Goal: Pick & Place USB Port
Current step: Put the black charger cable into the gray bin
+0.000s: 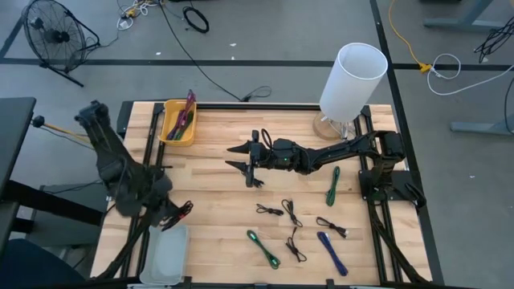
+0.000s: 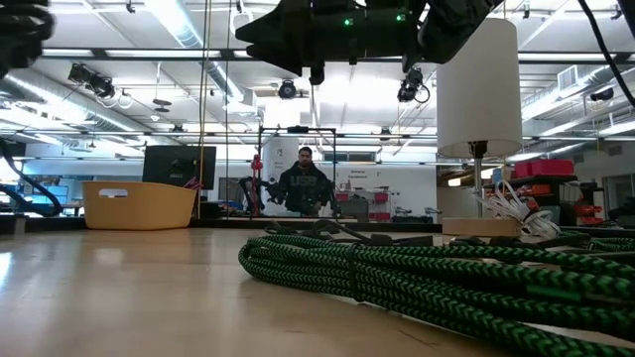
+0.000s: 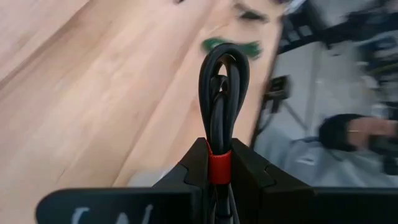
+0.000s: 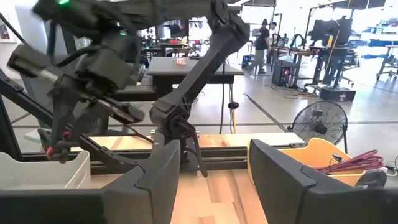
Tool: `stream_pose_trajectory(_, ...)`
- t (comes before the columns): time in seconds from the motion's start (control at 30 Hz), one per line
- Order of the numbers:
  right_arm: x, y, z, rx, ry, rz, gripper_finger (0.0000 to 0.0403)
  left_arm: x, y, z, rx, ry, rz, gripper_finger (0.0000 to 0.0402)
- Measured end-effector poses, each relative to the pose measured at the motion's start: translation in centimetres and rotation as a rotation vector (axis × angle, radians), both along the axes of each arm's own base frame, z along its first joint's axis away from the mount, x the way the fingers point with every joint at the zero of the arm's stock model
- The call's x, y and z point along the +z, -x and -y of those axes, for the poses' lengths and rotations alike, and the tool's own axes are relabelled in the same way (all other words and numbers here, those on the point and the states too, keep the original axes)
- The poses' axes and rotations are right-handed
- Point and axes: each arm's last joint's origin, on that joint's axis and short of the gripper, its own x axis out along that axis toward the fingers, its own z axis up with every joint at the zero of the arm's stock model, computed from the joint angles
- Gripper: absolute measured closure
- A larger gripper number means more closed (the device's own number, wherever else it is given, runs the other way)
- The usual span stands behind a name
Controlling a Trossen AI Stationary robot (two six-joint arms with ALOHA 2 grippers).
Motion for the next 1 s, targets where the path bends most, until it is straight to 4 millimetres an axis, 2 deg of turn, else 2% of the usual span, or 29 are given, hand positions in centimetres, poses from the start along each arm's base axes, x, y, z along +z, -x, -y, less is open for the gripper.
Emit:
stream_pose_trajectory(0.27,0.0,0.0,0.1,-0.001,-0.006,0.001,0.0211,-1.1,1.5,4.6,0.132,0.037,-0.104,0.0359)
stream_pose_trajectory(0.5,0.0,0.0,0.3,-0.008,-0.006,0.001,0.0211,-1.1,2.2,8.1,0.187,0.094,-0.187,0.0359)
stream_pose_trajectory(0.73,0.0,0.0,0.6,-0.015,-0.006,0.002,0.0211,-0.7,2.1,10.7,0.261,0.098,-0.274,0.0359)
stream_pose_trajectory(1.0,0.0,0.0,1.1,-0.025,0.002,0.001,0.0211,-2.1,1.7,12.5,0.293,0.072,-0.378,0.0359)
